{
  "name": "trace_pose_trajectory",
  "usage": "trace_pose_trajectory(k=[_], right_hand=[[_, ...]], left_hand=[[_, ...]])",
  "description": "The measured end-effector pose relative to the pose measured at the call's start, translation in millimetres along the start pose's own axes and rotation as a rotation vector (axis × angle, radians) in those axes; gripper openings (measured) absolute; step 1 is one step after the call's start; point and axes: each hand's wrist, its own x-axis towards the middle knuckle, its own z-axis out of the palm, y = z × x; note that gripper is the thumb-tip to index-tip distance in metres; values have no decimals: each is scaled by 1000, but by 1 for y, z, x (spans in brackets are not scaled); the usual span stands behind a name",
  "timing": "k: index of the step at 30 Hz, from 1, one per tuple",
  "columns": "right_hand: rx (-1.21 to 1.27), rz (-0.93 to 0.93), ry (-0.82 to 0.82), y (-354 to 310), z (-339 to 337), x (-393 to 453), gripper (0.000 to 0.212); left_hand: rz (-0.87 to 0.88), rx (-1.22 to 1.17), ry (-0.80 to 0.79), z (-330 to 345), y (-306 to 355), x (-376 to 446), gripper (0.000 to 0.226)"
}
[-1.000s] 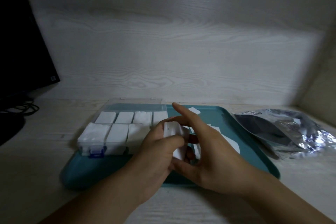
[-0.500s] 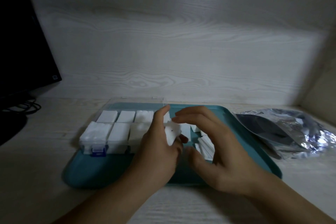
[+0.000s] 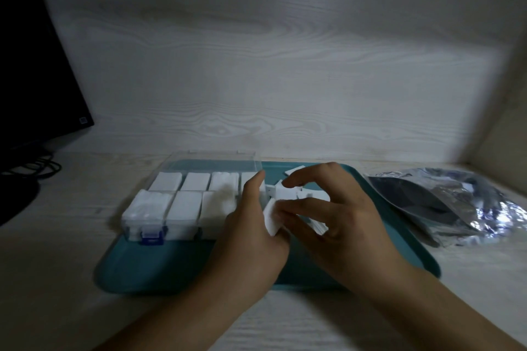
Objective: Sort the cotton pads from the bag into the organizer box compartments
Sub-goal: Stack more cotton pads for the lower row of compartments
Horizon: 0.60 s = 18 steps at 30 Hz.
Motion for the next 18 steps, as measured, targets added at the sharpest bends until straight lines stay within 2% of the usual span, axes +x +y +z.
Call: trace_pose_trajectory(k=[8, 14, 18], right_hand=[[-33, -43, -51, -3, -2, 2, 6], [-129, -108, -139, -7, -3, 3, 6], [-99, -48, -177, -6, -1, 2, 12]], left_hand=[[-2, 22, 14, 2, 0, 0, 85], [99, 285, -61, -2, 8, -8, 105], [115, 460, -69, -5, 17, -12, 112]])
